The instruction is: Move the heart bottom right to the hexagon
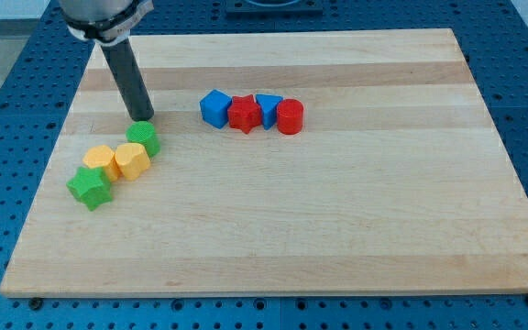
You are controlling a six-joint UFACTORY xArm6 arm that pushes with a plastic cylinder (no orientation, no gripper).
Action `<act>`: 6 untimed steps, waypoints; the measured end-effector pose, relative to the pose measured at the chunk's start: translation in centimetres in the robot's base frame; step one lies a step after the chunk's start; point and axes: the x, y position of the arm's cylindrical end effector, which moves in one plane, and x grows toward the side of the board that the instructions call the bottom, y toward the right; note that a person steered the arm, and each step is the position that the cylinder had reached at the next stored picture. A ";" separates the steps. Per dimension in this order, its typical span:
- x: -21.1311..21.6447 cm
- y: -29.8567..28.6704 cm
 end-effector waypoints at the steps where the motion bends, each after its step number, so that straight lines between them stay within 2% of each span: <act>1: 0.3 1.3; 5: 11.7 9.8; 6: 14.4 8.1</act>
